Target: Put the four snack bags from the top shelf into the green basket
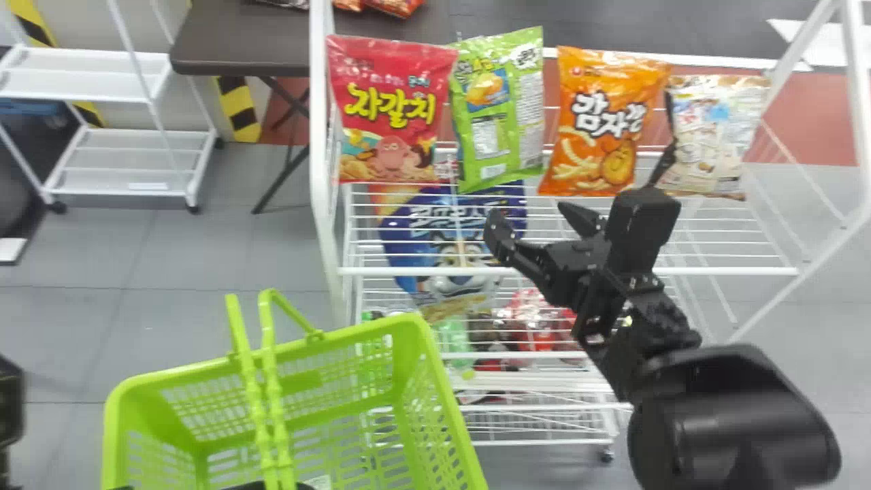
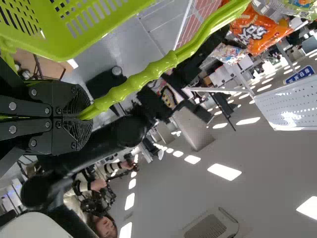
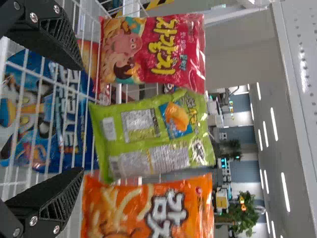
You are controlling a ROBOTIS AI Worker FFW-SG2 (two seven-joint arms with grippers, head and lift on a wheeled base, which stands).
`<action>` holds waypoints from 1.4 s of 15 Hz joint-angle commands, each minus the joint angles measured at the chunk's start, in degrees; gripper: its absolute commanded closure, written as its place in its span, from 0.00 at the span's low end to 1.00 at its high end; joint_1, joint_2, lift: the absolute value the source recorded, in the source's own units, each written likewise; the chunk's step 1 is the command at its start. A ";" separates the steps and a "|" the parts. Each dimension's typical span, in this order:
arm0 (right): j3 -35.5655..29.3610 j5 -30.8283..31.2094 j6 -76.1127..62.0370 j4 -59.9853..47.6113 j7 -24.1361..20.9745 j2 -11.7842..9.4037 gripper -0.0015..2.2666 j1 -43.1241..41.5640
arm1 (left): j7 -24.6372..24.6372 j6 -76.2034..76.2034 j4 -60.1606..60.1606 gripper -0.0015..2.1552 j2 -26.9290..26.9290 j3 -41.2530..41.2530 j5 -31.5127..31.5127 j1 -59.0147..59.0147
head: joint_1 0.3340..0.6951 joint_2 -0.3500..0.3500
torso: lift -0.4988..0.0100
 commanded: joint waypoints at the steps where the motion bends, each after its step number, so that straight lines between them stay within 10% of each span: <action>1: 3.97 -0.29 -1.90 8.60 -0.81 0.37 0.04 -8.18 | -0.66 -0.14 0.08 1.00 0.60 0.33 0.42 0.18 | 1.00 0.51 | 0.97; 10: 9.16 -6.62 -17.20 42.09 0.25 2.61 0.05 -31.47 | -0.66 -1.02 1.05 1.00 0.95 0.33 0.86 0.18 | 1.00 0.67 | 0.97; 15: 10.21 -12.16 -18.78 52.72 12.11 2.61 0.10 -37.88 | -0.66 -1.20 1.23 1.00 0.95 0.42 0.95 0.35 | 1.00 0.71 | 0.97; 21: 9.95 -11.98 -16.67 55.53 15.80 2.61 0.93 -39.73 | -0.66 -1.37 1.40 1.00 1.13 0.51 1.12 0.35 | 1.00 0.74 | 0.97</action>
